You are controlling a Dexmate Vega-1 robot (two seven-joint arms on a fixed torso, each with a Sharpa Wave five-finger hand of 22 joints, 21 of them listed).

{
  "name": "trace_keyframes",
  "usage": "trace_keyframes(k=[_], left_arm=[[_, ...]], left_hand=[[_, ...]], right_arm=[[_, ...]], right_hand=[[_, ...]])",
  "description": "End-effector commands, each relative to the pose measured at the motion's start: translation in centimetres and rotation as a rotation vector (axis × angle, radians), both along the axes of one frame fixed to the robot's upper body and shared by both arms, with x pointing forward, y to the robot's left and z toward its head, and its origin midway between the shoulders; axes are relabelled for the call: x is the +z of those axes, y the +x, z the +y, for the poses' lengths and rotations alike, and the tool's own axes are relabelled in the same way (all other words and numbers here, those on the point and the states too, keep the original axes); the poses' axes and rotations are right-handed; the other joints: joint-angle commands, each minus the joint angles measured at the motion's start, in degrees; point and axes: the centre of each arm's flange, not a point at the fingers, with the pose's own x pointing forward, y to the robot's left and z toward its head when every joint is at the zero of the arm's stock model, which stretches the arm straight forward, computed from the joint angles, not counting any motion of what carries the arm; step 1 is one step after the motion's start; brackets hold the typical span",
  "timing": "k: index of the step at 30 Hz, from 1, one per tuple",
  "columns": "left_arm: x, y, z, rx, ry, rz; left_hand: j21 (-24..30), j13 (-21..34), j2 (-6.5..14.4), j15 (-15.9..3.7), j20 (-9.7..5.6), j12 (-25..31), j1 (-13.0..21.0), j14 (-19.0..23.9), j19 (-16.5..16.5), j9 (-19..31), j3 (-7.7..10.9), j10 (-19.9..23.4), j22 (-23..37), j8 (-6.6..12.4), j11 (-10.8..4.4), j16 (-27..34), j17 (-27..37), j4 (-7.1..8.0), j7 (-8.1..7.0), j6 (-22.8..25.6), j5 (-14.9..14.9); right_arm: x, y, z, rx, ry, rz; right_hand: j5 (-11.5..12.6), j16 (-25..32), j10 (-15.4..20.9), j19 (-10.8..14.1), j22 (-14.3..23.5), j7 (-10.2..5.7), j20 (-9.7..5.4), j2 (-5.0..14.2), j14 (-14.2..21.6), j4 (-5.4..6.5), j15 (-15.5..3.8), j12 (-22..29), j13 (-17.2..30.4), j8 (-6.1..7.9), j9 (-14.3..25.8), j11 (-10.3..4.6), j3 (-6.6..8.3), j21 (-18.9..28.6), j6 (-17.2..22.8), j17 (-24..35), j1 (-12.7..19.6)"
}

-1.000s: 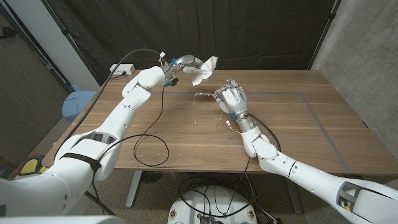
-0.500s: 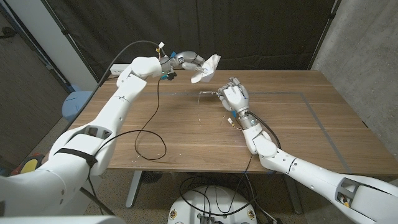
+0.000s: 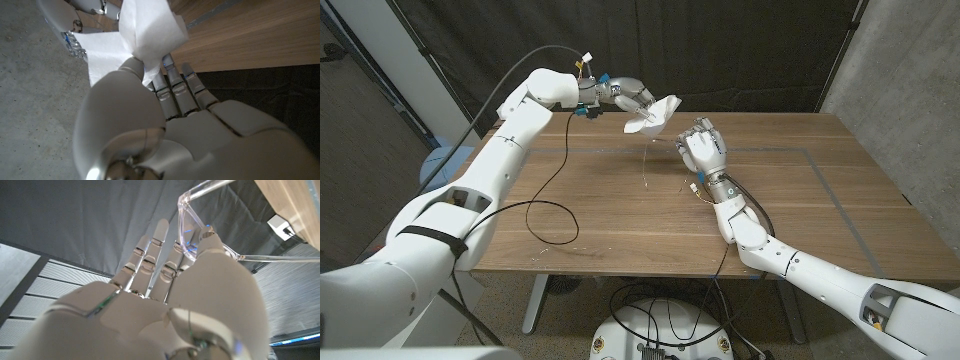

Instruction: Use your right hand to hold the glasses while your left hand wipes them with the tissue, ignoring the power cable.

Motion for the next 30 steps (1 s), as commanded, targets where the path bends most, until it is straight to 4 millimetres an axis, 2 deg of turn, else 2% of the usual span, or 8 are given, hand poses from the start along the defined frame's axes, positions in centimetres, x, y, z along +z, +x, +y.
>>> trace_keyframes(k=[1, 5, 11, 16, 19, 25, 27, 30], left_arm=[[0.6, -1.5, -0.8, 0.035, 0.143, -0.064], [0.4, -1.5, -1.0, 0.067, 0.166, -0.102], [-0.2, -1.0, -1.2, 0.091, 0.172, -0.123], [-0.7, -0.6, -1.5, 0.091, 0.180, -0.124], [-0.9, -0.6, -1.7, 0.079, 0.165, -0.125], [-1.3, -0.6, -1.9, 0.050, 0.120, -0.125], [-1.4, -0.5, -1.9, 0.043, 0.094, -0.125], [-1.6, -0.3, -1.7, 0.022, 0.047, -0.108]], left_hand=[[0.58, 0.24, 0.21, -8.27, -0.36, 0.55, -0.98, 0.55, -0.08, -0.51, -0.05, 2.02, 0.31, -0.51, -0.24, -0.23, 0.14, 0.40, 1.66, 0.66, -0.66], [0.94, -0.24, 0.13, -8.81, -0.31, 0.39, -0.73, 1.15, -0.24, -1.22, 0.30, 2.48, 0.31, -1.01, -0.97, -0.55, -0.07, 0.15, 0.03, 1.14, -1.02], [1.29, -0.23, 0.29, -8.70, -0.37, 0.51, -0.92, 1.62, -0.42, -1.85, 0.45, 2.95, 0.29, -1.40, -0.72, -0.74, 0.01, 0.30, -0.46, 1.58, -1.35], [1.77, -0.11, 0.56, -8.90, -0.38, 0.19, -1.09, 1.58, -0.75, -2.59, 1.00, 2.46, 0.28, -2.22, -1.91, -1.65, -0.28, 0.52, -3.21, 0.79, -1.62], [1.87, -0.03, 0.60, -8.81, -0.52, 0.09, -1.20, 1.61, -0.88, -2.73, 1.08, 2.23, 0.27, -2.38, -1.95, -1.82, -0.28, 0.62, -3.39, 0.57, -1.69], [2.33, 0.42, 0.60, -9.09, -0.59, -0.33, -1.08, 1.48, -1.26, -3.15, 1.45, 1.25, 0.27, -3.10, -2.36, -2.37, -0.05, 0.51, -6.06, -0.95, -1.89], [2.72, 0.65, 0.62, -9.10, -0.35, -0.90, -0.99, 1.26, -1.58, -3.29, 1.60, 0.26, 0.32, -3.53, -3.24, -2.69, 0.34, 0.40, -8.06, -2.25, -2.04], [3.21, 0.89, 0.59, -9.14, -0.67, -1.30, -1.10, 1.22, -1.60, -3.38, 1.61, -0.24, 0.36, -3.40, -4.02, -2.89, 0.78, 0.41, -9.33, -2.30, -2.17]], right_arm=[[1.2, -0.4, -0.6, 0.008, 0.054, -0.041], [1.6, -0.8, -0.6, 0.024, 0.068, -0.062], [2.3, -1.6, -0.3, 0.054, 0.072, -0.111], [2.5, -2.0, -0.2, 0.066, 0.069, -0.138], [2.6, -2.1, -0.1, 0.068, 0.067, -0.144], [2.6, -2.0, -0.1, 0.067, 0.069, -0.139], [2.7, -2.0, 0.0, 0.071, 0.074, -0.136], [2.7, -1.9, 0.1, 0.077, 0.076, -0.134]], right_hand=[[0.47, -0.12, -0.25, 0.00, 0.14, -4.65, -6.40, 0.04, 0.59, 0.13, -7.79, -0.15, 0.27, 0.00, 0.35, -0.11, -0.42, 0.55, 4.25, 0.20, 0.89], [0.66, -0.26, -0.10, -0.02, 0.10, -4.67, -6.44, 0.00, 0.76, 0.11, -7.80, -0.31, 0.35, 0.31, 0.62, -0.14, -0.57, 0.71, 4.51, 0.29, 1.08], [0.99, -0.47, 0.34, -0.23, 0.02, -4.76, -6.54, 0.05, 1.17, 0.10, -7.81, -0.58, 0.55, 0.68, 1.02, -0.17, -0.83, 0.98, 4.44, 0.56, 1.54], [1.37, -0.89, 0.70, -0.46, -0.07, -4.82, -6.91, -0.07, 1.52, -0.10, -7.83, -1.12, 0.79, 1.46, 1.77, -0.41, -1.18, 1.29, 4.40, 0.92, 2.53], [1.61, -1.16, 0.88, -0.45, -0.13, -4.85, -6.92, -0.09, 1.82, -0.20, -7.84, -1.51, 0.95, 1.71, 1.84, -0.41, -1.40, 1.54, 4.27, 1.22, 3.27], [1.75, -1.50, 0.90, -0.58, -0.18, -4.84, -7.17, -0.16, 1.97, -0.09, -7.84, -1.89, 1.12, 1.79, 1.70, -0.39, -1.78, 1.69, 4.13, 1.49, 3.63], [1.82, -1.74, 0.90, -0.66, -0.21, -4.84, -7.28, -0.14, 1.98, 0.03, -7.85, -2.10, 1.19, 1.75, 1.50, -0.35, -2.00, 1.76, 4.12, 1.59, 3.71], [1.93, -2.12, 0.98, -0.71, -0.25, -4.81, -7.26, -0.04, 2.04, 0.25, -7.85, -2.41, 1.33, 1.72, 1.29, -0.35, -2.39, 1.91, 4.13, 1.83, 3.80]])
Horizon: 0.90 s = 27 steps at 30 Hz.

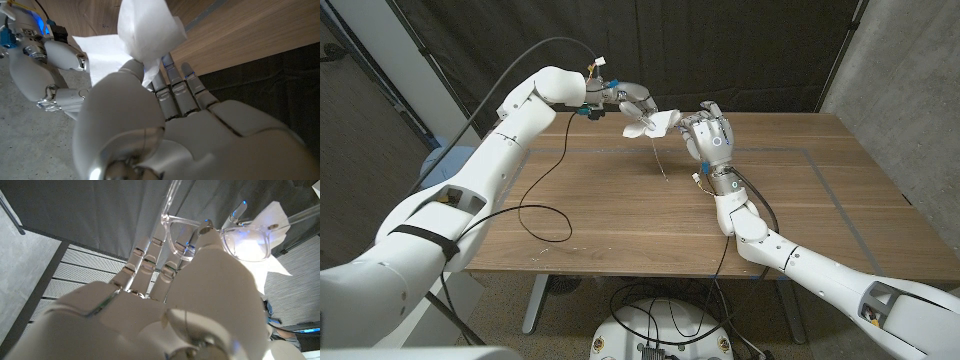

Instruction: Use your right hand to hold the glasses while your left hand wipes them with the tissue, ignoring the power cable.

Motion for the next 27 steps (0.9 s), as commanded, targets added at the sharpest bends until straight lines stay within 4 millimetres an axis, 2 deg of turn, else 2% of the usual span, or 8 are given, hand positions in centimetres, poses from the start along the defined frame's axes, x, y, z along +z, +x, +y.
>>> trace_keyframes(k=[1, 10, 14, 19, 20, 23, 24, 27], left_arm=[[-0.8, 0.5, 0.0, -0.056, -0.113, 0.022], [-1.3, 1.0, 0.1, -0.160, -0.305, 0.102], [-1.3, 1.0, 0.1, -0.189, -0.362, 0.141], [-0.9, 0.6, -0.2, -0.120, -0.236, 0.082], [-0.8, 0.5, -0.3, -0.100, -0.200, 0.069], [-0.9, 0.2, -0.4, -0.060, -0.113, 0.040], [-0.9, 0.1, -0.4, -0.048, -0.086, 0.030], [-1.1, -0.2, -0.8, -0.013, 0.019, 0.006]], left_hand=[[0.84, 0.17, -0.31, -8.87, -0.30, -0.89, 0.27, -0.17, -0.21, -0.13, 0.30, 0.67, 0.25, -0.15, -2.70, -0.23, 0.81, -0.11, -2.62, -0.64, -0.23], [1.85, 0.60, -0.76, -8.92, -0.74, -1.90, -0.07, 0.10, -0.12, 0.00, -0.30, -0.81, 0.37, 0.83, -2.73, -0.09, 2.04, -0.30, -1.82, 0.50, -0.39], [2.78, 0.31, -0.99, -8.93, -0.84, -2.58, 0.03, 0.38, 0.42, -0.14, -0.75, -1.14, 0.45, 1.76, -2.77, 0.12, 2.98, -0.70, 1.25, 2.35, -0.42], [3.34, 0.93, -0.78, -8.87, -0.50, -2.21, 0.37, 0.48, 0.30, -0.36, -0.92, -0.58, 0.43, 1.16, -0.95, 0.27, 3.81, -1.04, 2.35, 0.97, -0.38], [3.60, 1.33, -0.32, -8.81, -0.40, -1.68, 0.44, 0.38, 0.18, -0.03, -0.76, 0.47, 0.38, 1.27, 0.46, 0.09, 4.04, -0.96, 2.91, 0.62, -0.29], [3.93, 1.50, -0.16, -8.77, -0.33, -1.24, 0.08, 0.35, -0.10, 0.01, -0.52, 2.01, 0.17, 1.33, -0.11, -0.50, 4.03, -0.62, 2.32, 0.43, -0.24], [4.03, 1.79, -0.20, -8.58, -0.23, -0.82, -0.44, 1.00, -0.24, 0.23, -0.64, 2.77, 0.06, 1.66, 0.89, -0.38, 4.11, -0.23, 4.61, 0.89, -0.29], [4.20, 1.54, -0.20, -8.48, -0.19, -0.78, -0.61, 0.97, -0.30, 0.13, -0.41, 3.52, -0.06, 1.61, 0.56, -0.85, 3.81, -0.10, 4.07, 0.91, -0.24]], right_arm=[[0.3, -0.1, 0.3, 0.017, 0.008, -0.010], [0.2, 0.1, 0.7, 0.029, 0.002, 0.001], [0.2, 0.2, 0.6, 0.027, 0.004, 0.000], [0.1, 0.0, 0.4, 0.023, 0.014, -0.004], [0.1, 0.0, 0.3, 0.021, 0.016, -0.006], [0.2, -0.1, 0.1, 0.019, 0.023, -0.012], [0.2, -0.2, 0.1, 0.018, 0.025, -0.014], [0.3, -0.2, 0.0, 0.021, 0.030, -0.018]], right_hand=[[0.44, -0.63, 0.66, -0.21, 0.01, -4.49, -7.39, 0.41, 0.70, -0.02, -7.56, -0.40, 0.37, 0.28, -0.29, 0.16, -0.75, 0.37, 4.40, 0.42, 0.51], [0.40, -1.52, 0.02, -0.47, -0.05, -4.43, -7.44, 0.72, 0.84, 0.43, -7.56, -1.15, 0.59, -0.54, -1.01, 0.28, -1.75, 0.70, 4.42, 0.99, 0.57], [0.30, -2.11, -0.17, -0.49, -0.07, -4.42, -7.40, 1.00, 0.78, 0.68, -7.56, -1.42, 0.68, -1.31, -1.37, 0.32, -2.30, 1.01, 4.33, 1.27, 0.49], [0.27, -2.27, -0.05, -0.53, -0.08, -4.42, -7.33, 1.13, 0.89, 0.77, -7.56, -1.46, 0.73, -1.41, -1.28, 0.35, -2.52, 1.14, 4.48, 1.42, 0.46], [0.29, -2.30, 0.16, -0.46, -0.08, -4.45, -7.24, 1.17, 1.01, 0.73, -7.56, -1.44, 0.78, -1.23, -1.05, 0.30, -2.59, 1.24, 4.73, 1.52, 0.59], [0.38, -2.48, 0.65, -0.66, -0.10, -4.48, -7.35, 1.13, 1.15, 0.53, -7.56, -1.45, 0.89, -0.92, -0.58, 0.19, -2.81, 1.34, 5.00, 1.77, 1.06], [0.45, -2.49, 0.87, -0.61, -0.12, -4.49, -7.21, 1.19, 1.42, 0.52, -7.56, -1.48, 0.96, -0.73, -0.40, 0.26, -2.93, 1.46, 5.23, 1.94, 1.21], [0.61, -2.64, 1.46, -0.62, -0.13, -4.52, -7.28, 1.13, 1.72, 0.40, -7.56, -1.51, 1.14, -0.33, 0.01, 0.21, -3.24, 1.64, 5.46, 2.24, 1.63]])
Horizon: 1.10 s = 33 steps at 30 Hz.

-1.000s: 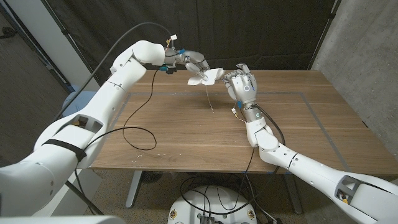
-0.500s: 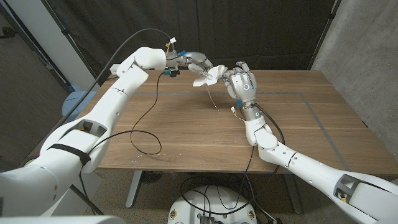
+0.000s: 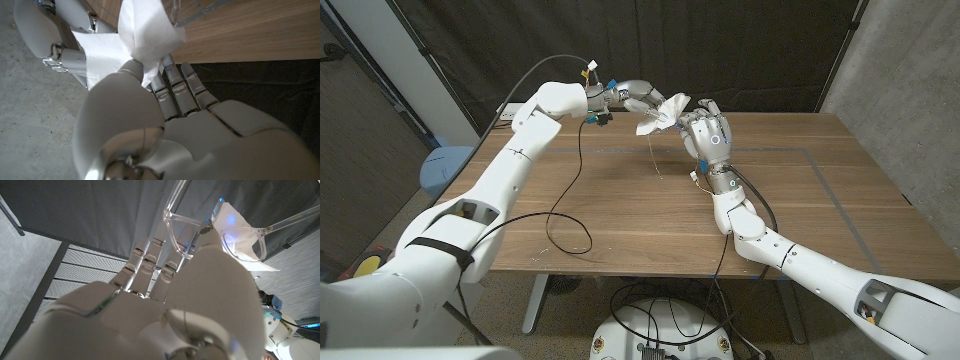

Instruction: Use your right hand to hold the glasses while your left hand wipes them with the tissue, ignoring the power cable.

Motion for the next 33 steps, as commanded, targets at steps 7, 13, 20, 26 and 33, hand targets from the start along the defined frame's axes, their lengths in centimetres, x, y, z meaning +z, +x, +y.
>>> trace_keyframes(k=[7, 13, 20, 26, 33], left_arm=[[0.0, -1.8, -1.2, 0.162, 0.422, -0.127], [0.5, -2.5, -0.7, 0.220, 0.459, -0.182], [0.7, -2.8, 0.0, 0.235, 0.407, -0.222], [0.0, -2.8, 0.2, 0.184, 0.304, -0.255], [-0.7, -2.6, 0.5, 0.106, 0.133, -0.273]], left_hand=[[0.75, -0.06, 0.51, -8.53, 0.21, 0.46, -0.38, 0.44, -0.86, 0.51, 1.12, 2.73, -0.32, 0.52, -0.15, -1.68, -0.97, 0.44, 1.40, 0.89, 0.19], [0.88, -0.68, 0.55, -8.46, 0.29, 0.24, -0.12, 0.41, -1.18, 0.48, 1.55, 3.29, -0.44, 0.21, -0.52, -2.16, -1.34, 0.24, 1.51, 0.56, 0.16], [1.11, -0.74, 0.56, -8.55, 0.48, 0.19, -0.12, 0.81, -1.25, 0.20, 1.78, 3.41, -0.55, 0.01, -1.15, -2.29, -1.52, 0.20, 1.10, 1.04, 0.10], [1.54, -0.92, 0.52, -8.71, 0.30, -0.49, -0.15, 1.03, -1.26, -0.15, 1.91, 2.37, -0.68, -0.93, -2.57, -2.40, -1.42, 0.15, -1.48, -0.02, 0.02], [2.47, -0.35, 0.80, -8.90, 0.30, -2.05, -0.25, -0.05, -1.60, -0.13, 2.15, -0.15, -0.70, -2.28, -4.09, -2.99, -0.83, 0.19, -8.09, -3.21, -0.05]], right_arm=[[0.5, -0.4, -0.4, -0.005, 0.027, -0.022], [0.6, -0.5, -0.7, -0.011, 0.032, -0.024], [0.6, -0.7, -0.6, -0.007, 0.030, -0.028], [0.7, -0.8, -0.5, -0.002, 0.030, -0.033], [0.5, -1.0, -0.6, -0.008, 0.028, -0.030]], right_hand=[[1.08, -0.97, 1.49, -0.32, 0.06, -2.74, -7.37, 0.04, 1.17, -0.29, -7.06, -0.34, 0.96, 1.70, 1.55, -0.12, -1.23, 0.73, 3.79, 0.82, 2.05], [1.50, -1.97, 1.37, -0.47, 0.01, -2.75, -7.37, 0.23, 1.09, 0.27, -7.05, -0.66, 1.30, 1.84, 1.77, -0.01, -2.19, 0.80, 3.84, 0.99, 1.87], [1.97, -2.75, 1.73, -0.63, -0.02, -2.72, -7.30, 0.46, 1.53, 0.72, -7.04, -0.70, 1.77, 1.67, 1.56, -0.02, -3.37, 0.92, 4.22, 1.28, 1.83], [2.20, -3.11, 1.79, -0.68, -0.02, -2.70, -7.41, 0.57, 1.78, 0.84, -7.05, -0.86, 1.98, 1.65, 1.59, -0.07, -4.01, 1.01, 4.35, 1.51, 2.02], [2.16, -3.69, 0.87, -1.12, 0.02, -2.52, -7.62, 0.85, 1.58, 1.35, -7.06, -1.17, 2.18, 0.77, 1.23, 0.07, -5.03, 1.03, 3.95, 1.85, 1.62]])
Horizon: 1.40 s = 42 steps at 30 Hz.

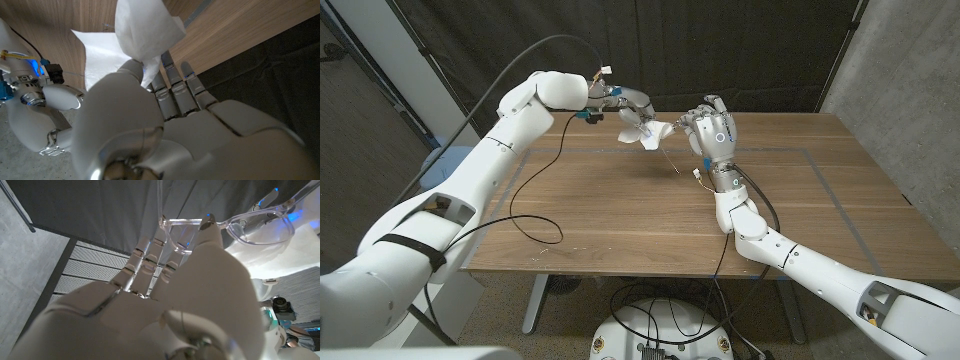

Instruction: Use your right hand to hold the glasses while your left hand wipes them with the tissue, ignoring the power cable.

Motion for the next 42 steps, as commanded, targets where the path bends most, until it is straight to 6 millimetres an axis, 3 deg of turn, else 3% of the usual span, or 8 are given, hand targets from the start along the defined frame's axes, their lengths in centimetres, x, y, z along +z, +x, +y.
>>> trace_keyframes(k=[1, 11, 22, 24, 27, 31, 37, 42], left_arm=[[-0.9, 0.0, 0.7, -0.121, -0.202, -0.050], [-2.0, 1.1, 1.8, -0.212, -0.397, 0.037], [-1.9, 0.6, 3.0, -0.234, -0.516, 0.003], [-1.6, 0.2, 3.4, -0.237, -0.543, -0.019], [-1.1, -0.4, 4.1, -0.233, -0.580, -0.054], [-0.5, -1.3, 4.8, -0.206, -0.597, -0.135], [-0.1, -2.8, 5.7, -0.137, -0.562, -0.296], [-0.2, -3.3, 6.3, -0.070, -0.513, -0.374]], left_hand=[[0.91, 0.28, 0.25, -8.50, 0.13, -1.07, 0.23, -0.68, -0.39, -0.01, 0.54, 0.73, 0.12, -0.58, -2.69, -0.22, 0.68, 0.05, -3.31, -1.39, 0.34], [2.38, -0.87, -0.50, -8.56, -0.77, -3.88, 2.19, 0.26, -0.14, 0.72, 0.07, 1.78, -0.01, 1.97, -3.38, 0.52, 2.95, -1.83, -3.77, 2.01, 0.21], [3.42, -0.94, -0.62, -8.56, -0.63, -5.71, 2.91, 1.44, -0.16, -0.23, -0.95, 4.02, -0.39, 3.71, -3.42, 0.35, 5.03, -1.79, -3.04, 5.86, 0.22], [3.58, -0.92, -0.74, -8.54, -0.63, -5.68, 2.70, 2.08, -0.21, -1.43, -1.12, 5.23, -0.49, 3.69, -3.35, 0.28, 5.34, -1.65, -2.60, 7.86, 0.25], [4.04, -0.99, -0.82, -8.47, -0.49, -5.48, 2.54, 3.49, -0.17, -2.49, -1.15, 7.32, -0.60, 3.31, -3.16, 0.01, 5.57, -1.56, 1.17, 10.97, 0.33], [4.22, -1.07, -1.06, -8.47, -0.47, -5.24, 2.26, 3.83, -0.11, -2.65, -1.13, 8.33, -0.70, 2.48, -2.98, -0.46, 5.30, -1.49, 3.06, 11.39, 0.33], [4.32, -0.86, -0.99, -8.35, -0.34, -4.86, 1.63, 4.13, -0.01, -2.65, -1.00, 9.04, -0.82, 1.64, -2.87, -0.90, 4.78, -1.07, 3.29, 11.33, 0.35], [4.37, -0.62, -1.22, -8.26, -0.29, -4.50, 0.94, 4.29, -0.05, -2.60, -0.92, 9.63, -0.93, 0.72, -2.72, -1.29, 4.09, -0.77, 5.00, 11.36, 0.31]], right_arm=[[-0.2, -0.3, 0.0, -0.003, 0.002, -0.001], [-0.2, -0.5, 0.3, 0.007, 0.004, -0.003], [-0.1, -0.7, 0.1, -0.001, 0.001, -0.010], [0.0, -0.8, 0.1, -0.004, 0.002, -0.009], [0.0, -1.0, 0.1, -0.008, -0.001, -0.008], [0.1, -1.1, 0.0, -0.009, -0.003, -0.004], [0.3, -1.3, -0.3, -0.006, 0.003, 0.026], [0.9, -1.5, -0.6, 0.007, 0.019, 0.090]], right_hand=[[0.30, -0.50, -0.67, -0.63, 0.01, 0.27, -7.85, 1.03, 0.24, 0.39, -6.68, -0.07, 0.39, -0.90, -0.06, 0.01, -1.04, 0.39, 0.23, 0.41, -0.65], [-0.18, -0.78, -0.62, -1.00, 0.11, 0.48, -7.90, 1.59, 0.26, 1.19, -6.67, 0.37, 0.67, -1.98, 0.08, 0.17, -2.43, 0.77, 0.33, 1.12, -1.53], [-0.39, -0.82, 0.02, -1.04, 0.14, 0.55, -7.75, 1.97, 0.72, 1.48, -6.65, 0.62, 0.67, -2.66, 0.00, 0.20, -3.43, 1.42, 1.05, 1.77, -1.63], [-0.39, -0.81, 0.18, -1.05, 0.14, 0.82, -7.70, 2.04, 0.86, 1.47, -6.64, 0.66, 0.68, -2.73, -0.04, 0.23, -3.55, 1.55, 1.24, 1.86, -1.54], [-0.36, -0.74, 0.39, -0.86, 0.14, 1.04, -7.47, 2.15, 1.12, 1.47, -6.63, 0.61, 0.56, -2.81, -0.34, 0.29, -3.70, 1.81, 1.84, 2.01, -1.42], [-0.32, -0.70, 0.72, -0.88, 0.13, 1.14, -7.44, 2.17, 1.29, 1.42, -6.62, 0.72, 0.66, -2.87, -0.30, 0.32, -3.82, 1.95, 1.90, 2.13, -1.25], [-0.25, -0.71, 1.01, -1.03, 0.12, 1.24, -7.43, 2.21, 1.43, 1.39, -6.62, 0.78, 0.79, -2.80, -0.03, 0.30, -4.04, 2.13, 1.96, 2.27, -1.06], [-0.16, -0.73, 1.13, -0.96, 0.12, 1.47, -7.29, 2.22, 1.51, 1.40, -6.60, 0.79, 0.87, -2.95, -0.24, 0.35, -4.19, 2.30, 2.07, 2.34, -0.97]])
